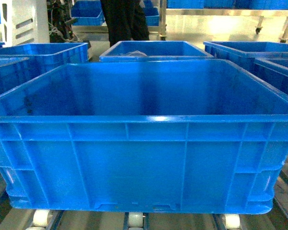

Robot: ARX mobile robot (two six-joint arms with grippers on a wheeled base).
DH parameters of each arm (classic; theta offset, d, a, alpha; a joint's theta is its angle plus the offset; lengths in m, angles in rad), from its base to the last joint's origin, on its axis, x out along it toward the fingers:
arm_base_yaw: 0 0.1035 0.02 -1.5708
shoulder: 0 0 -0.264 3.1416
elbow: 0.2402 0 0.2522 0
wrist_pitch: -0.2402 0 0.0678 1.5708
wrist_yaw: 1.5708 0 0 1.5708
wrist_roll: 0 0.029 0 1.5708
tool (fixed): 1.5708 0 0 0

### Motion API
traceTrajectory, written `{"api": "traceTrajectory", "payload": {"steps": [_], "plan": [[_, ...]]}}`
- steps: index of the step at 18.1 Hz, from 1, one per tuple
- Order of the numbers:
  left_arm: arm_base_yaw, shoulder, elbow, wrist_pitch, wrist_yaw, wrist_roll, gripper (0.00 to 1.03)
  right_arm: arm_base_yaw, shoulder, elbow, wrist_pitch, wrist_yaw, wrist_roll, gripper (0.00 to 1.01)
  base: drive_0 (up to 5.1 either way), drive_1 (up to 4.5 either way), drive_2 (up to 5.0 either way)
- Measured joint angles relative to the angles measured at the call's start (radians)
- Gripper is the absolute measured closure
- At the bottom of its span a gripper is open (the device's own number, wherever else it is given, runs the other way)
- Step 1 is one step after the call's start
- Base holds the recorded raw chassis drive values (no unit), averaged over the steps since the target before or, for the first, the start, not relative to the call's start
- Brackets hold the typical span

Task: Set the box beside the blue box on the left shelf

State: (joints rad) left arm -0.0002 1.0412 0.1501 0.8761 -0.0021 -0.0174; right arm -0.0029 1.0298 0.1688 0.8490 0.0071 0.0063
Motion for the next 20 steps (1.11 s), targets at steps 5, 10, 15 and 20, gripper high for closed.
{"api": "traceTrajectory", "payload": {"steps": [5, 10, 15, 20], "plan": [[0.000, -0.117, -0.049, -0.064, 0.002, 0.000, 1.02, -0.002, -0.111, -0.056, -0.056, -0.005, 0.000, 1.00, 0.0, 0.00, 0.0], [0.000, -0.278, -0.133, -0.141, 0.002, 0.000, 1.02, -0.002, -0.243, -0.149, -0.113, -0.005, 0.000, 1.00, 0.0, 0.00, 0.0], [0.000, -0.490, -0.134, -0.336, 0.002, 0.000, 1.02, -0.002, -0.464, -0.154, -0.300, -0.006, 0.000, 1.00, 0.0, 0.00, 0.0], [0.000, -0.642, -0.134, -0.478, 0.002, 0.000, 1.02, -0.002, -0.621, -0.155, -0.442, -0.006, 0.000, 1.00, 0.0, 0.00, 0.0]]}}
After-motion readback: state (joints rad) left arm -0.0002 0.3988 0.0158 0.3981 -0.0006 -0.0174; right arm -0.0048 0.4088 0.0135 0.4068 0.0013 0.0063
